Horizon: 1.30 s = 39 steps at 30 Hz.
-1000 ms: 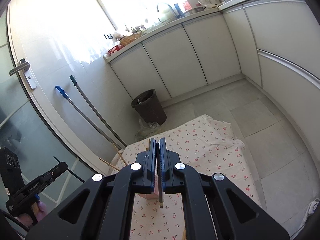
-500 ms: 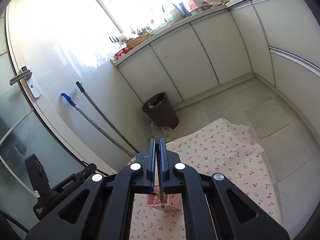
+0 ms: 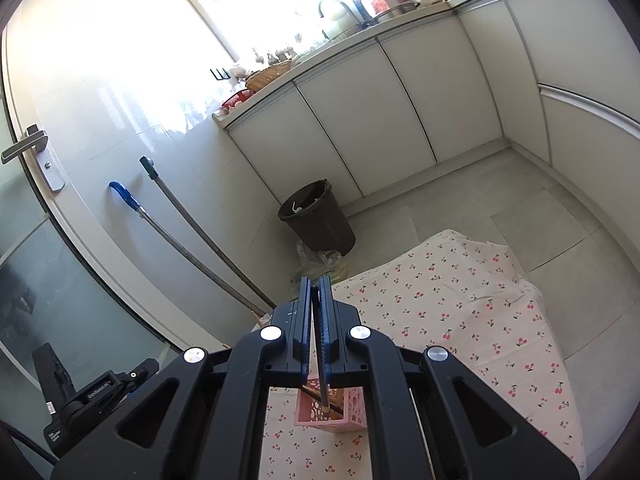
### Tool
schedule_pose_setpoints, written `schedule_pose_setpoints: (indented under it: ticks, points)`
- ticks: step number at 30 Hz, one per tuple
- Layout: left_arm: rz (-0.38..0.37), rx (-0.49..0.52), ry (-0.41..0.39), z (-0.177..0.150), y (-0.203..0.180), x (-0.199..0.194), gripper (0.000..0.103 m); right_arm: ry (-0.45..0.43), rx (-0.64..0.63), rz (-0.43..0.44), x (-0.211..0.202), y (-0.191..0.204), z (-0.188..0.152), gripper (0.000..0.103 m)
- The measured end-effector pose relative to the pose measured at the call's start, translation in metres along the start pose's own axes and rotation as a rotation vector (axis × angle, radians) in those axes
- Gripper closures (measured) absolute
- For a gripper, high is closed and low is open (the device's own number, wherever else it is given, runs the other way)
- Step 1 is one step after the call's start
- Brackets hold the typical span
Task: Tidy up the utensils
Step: 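Lower both held black chopsticks into the pink basket and open both grippers, then move both grippers back to the remaining wooden chopsticks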
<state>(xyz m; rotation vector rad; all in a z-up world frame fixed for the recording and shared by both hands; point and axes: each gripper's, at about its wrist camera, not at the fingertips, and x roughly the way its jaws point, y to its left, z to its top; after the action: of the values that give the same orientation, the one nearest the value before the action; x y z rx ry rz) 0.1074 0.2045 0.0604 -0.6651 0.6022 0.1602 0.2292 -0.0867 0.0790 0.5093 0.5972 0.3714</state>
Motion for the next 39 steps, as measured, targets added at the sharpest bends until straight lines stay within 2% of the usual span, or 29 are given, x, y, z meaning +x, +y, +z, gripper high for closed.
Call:
schedule_pose_setpoints:
  ticks: [6,8,9,11,13,16,17,19,22,29,31,39]
  points:
    - [0.0,0.029,0.025,-0.005,-0.008,0.008,0.068,-0.01,0.051,-0.008,0.03,-0.006,-0.016,0.098]
    - [-0.003,0.039,0.038,-0.008,-0.01,0.01,0.068,-0.004,0.069,-0.022,0.042,-0.012,-0.027,0.095]
    - [-0.01,0.044,0.044,-0.009,-0.011,0.011,0.068,0.008,0.07,-0.031,0.046,-0.014,-0.032,0.09]
    - [-0.025,0.066,0.047,-0.013,-0.015,0.01,0.068,0.025,0.055,-0.051,0.046,-0.015,-0.038,0.072]
    - [-0.032,0.11,0.054,-0.019,-0.024,0.009,0.065,0.018,0.003,-0.075,0.037,-0.01,-0.041,0.041]
    - [-0.026,0.166,0.076,-0.032,-0.034,0.011,0.059,0.0,-0.08,-0.138,0.018,-0.004,-0.042,0.021]
    - [-0.022,0.182,0.085,-0.036,-0.038,0.012,0.057,0.005,-0.11,-0.163,0.013,-0.002,-0.042,0.019]
    - [-0.005,0.224,0.114,-0.048,-0.046,0.016,0.047,0.012,-0.152,-0.196,0.004,-0.003,-0.045,0.018]
    - [0.035,0.274,0.15,-0.066,-0.054,0.024,0.039,0.032,-0.193,-0.255,-0.005,-0.012,-0.051,0.016]
    - [0.085,0.366,0.233,-0.104,-0.064,0.046,0.028,0.135,-0.219,-0.352,-0.012,-0.05,-0.068,0.011]
    - [0.099,0.385,0.268,-0.114,-0.066,0.055,0.021,0.164,-0.227,-0.384,-0.017,-0.062,-0.073,0.009]
    - [0.177,0.504,0.467,-0.174,-0.081,0.11,0.017,0.26,-0.17,-0.478,-0.04,-0.116,-0.081,0.007]
